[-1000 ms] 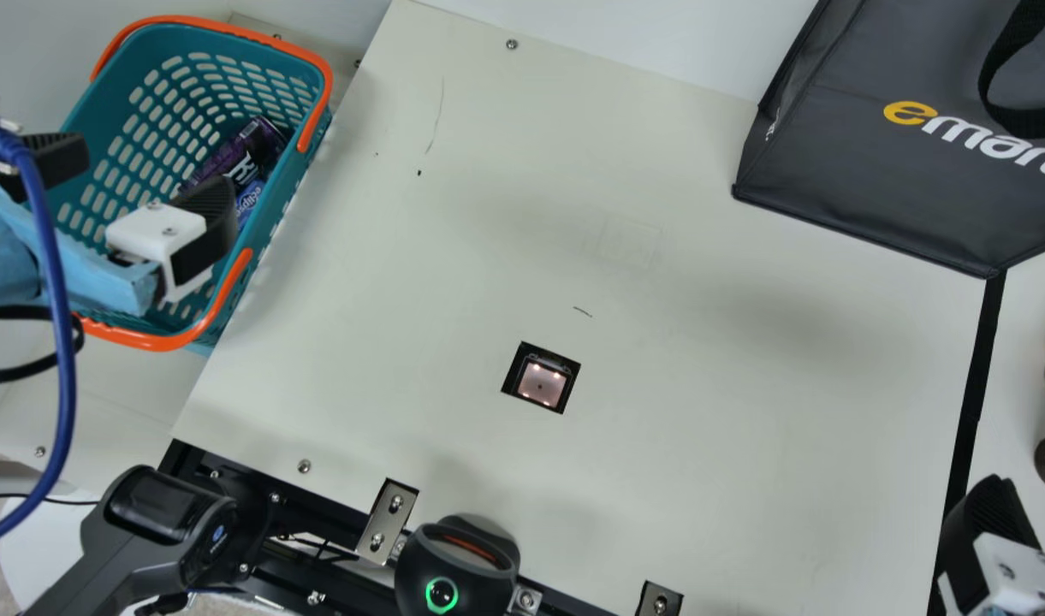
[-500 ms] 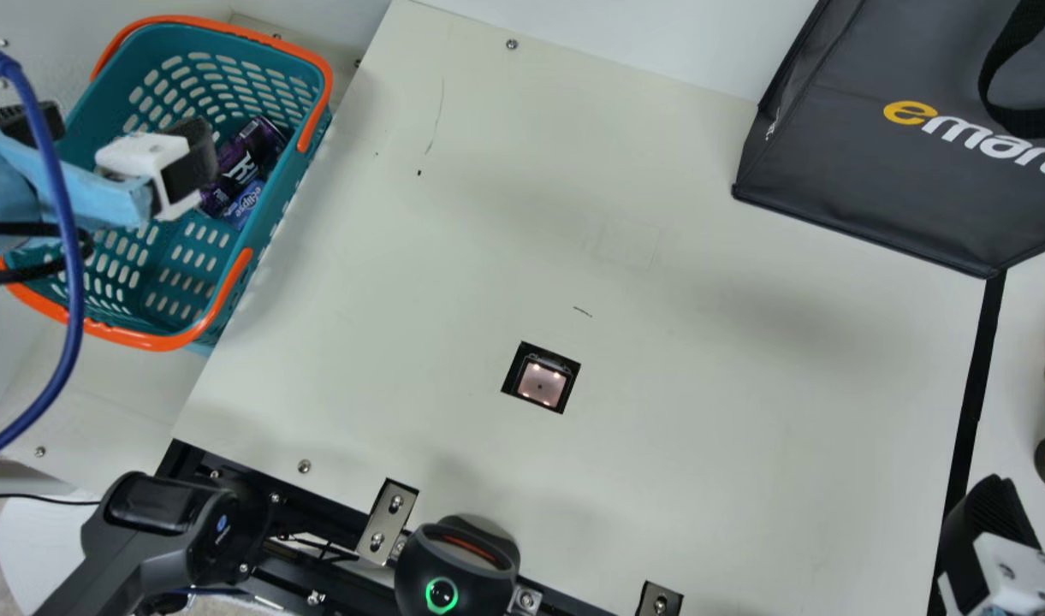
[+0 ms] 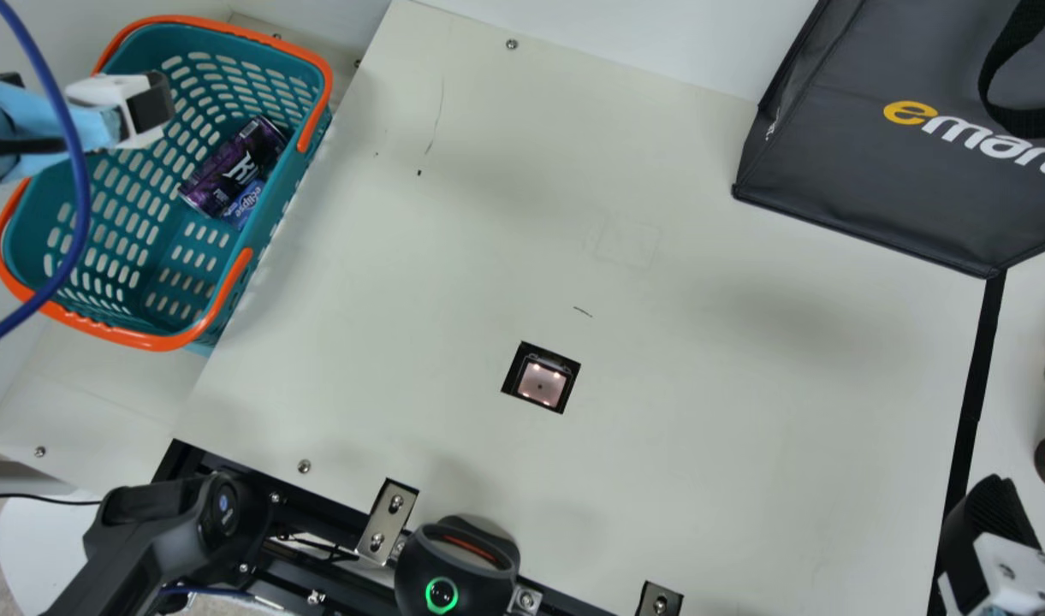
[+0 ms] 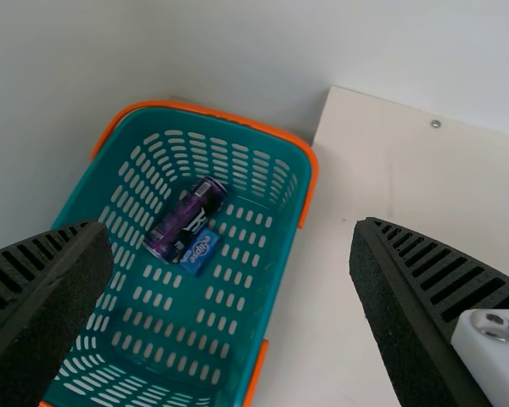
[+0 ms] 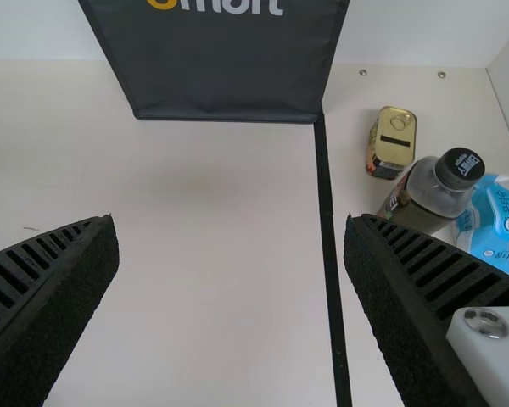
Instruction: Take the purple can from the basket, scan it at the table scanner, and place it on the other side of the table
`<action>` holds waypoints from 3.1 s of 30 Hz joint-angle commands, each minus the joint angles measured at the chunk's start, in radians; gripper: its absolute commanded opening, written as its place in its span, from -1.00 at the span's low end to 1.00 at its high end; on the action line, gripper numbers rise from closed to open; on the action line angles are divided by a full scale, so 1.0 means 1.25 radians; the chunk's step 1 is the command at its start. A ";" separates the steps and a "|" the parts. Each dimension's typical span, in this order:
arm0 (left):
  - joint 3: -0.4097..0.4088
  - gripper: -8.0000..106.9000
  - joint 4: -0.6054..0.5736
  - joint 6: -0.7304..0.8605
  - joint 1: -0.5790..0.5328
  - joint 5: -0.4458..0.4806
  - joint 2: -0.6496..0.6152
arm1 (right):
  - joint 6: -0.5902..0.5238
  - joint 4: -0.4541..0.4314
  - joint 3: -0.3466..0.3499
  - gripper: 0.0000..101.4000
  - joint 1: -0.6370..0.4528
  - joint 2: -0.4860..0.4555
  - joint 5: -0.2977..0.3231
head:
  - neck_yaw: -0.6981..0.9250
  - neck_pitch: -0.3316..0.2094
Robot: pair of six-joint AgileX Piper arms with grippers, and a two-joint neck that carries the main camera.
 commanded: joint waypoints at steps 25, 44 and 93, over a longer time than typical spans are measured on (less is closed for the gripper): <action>0.006 0.71 -0.025 0.231 0.089 -0.137 0.299 | 0.000 0.000 0.000 0.87 0.000 0.000 0.001 | 0.002 -0.022; -0.035 0.71 0.001 0.346 0.083 -0.201 0.548 | 0.000 0.000 0.000 0.87 0.000 0.000 0.000 | 0.002 -0.022; -0.234 0.71 0.012 0.585 0.014 -0.351 1.019 | 0.000 0.000 0.000 0.87 0.000 0.000 0.000 | 0.002 -0.022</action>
